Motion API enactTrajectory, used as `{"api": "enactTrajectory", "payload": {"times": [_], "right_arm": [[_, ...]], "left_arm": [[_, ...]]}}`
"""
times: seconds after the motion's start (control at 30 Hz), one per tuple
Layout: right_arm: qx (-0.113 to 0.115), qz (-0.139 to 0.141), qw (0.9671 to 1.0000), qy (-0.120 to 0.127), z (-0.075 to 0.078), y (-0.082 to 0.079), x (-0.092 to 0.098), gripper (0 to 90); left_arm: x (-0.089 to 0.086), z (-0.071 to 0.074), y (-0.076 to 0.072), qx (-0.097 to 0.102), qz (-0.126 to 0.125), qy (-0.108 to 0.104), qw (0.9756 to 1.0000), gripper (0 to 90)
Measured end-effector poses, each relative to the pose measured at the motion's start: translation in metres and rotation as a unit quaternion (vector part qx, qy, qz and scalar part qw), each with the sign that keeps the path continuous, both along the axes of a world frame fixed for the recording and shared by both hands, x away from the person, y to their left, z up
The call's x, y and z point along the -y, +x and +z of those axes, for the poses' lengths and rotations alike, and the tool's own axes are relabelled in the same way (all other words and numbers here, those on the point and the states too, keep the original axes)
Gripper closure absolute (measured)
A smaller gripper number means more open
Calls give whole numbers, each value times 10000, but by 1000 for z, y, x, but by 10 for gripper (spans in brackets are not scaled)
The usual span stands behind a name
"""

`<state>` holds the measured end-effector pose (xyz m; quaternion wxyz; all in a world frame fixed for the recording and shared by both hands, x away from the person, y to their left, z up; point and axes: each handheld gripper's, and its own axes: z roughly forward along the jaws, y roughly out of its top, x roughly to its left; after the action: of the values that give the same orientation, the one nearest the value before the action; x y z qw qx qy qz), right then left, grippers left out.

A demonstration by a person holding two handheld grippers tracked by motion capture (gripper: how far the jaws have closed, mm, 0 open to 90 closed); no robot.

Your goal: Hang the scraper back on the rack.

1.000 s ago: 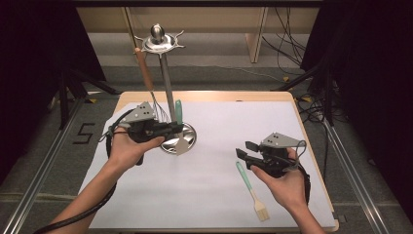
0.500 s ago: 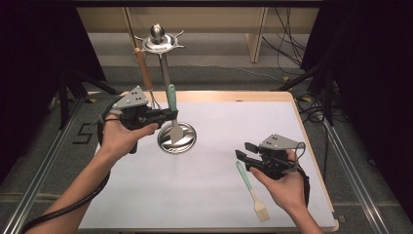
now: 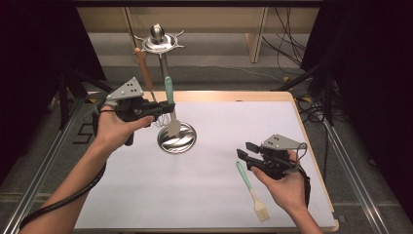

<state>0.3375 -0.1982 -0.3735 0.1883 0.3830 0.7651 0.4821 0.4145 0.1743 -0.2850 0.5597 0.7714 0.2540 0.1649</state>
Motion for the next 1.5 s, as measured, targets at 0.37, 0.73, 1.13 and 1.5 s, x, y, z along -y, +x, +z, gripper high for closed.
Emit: {"api": "enactTrajectory", "payload": {"times": [0.37, 0.73, 1.13, 1.5], "right_arm": [[32, -39, 10000, -23, 1, -1, -1, 581], [117, -59, 9999, -89, 2, 0, -1, 580], [-81, -104, 9999, 45, -2, -2, -3, 579], [-133, -92, 9999, -23, -3, -2, -4, 579]], "left_arm": [[-6, 12, 4, 49, -43, 4, 10000, 844], [-10, 24, 10, 85, -47, -49, 9999, 844], [-9, 23, 15, 29, -74, -30, 10000, 845], [-13, 32, 25, 491, -291, 264, 9980, 845]]}}
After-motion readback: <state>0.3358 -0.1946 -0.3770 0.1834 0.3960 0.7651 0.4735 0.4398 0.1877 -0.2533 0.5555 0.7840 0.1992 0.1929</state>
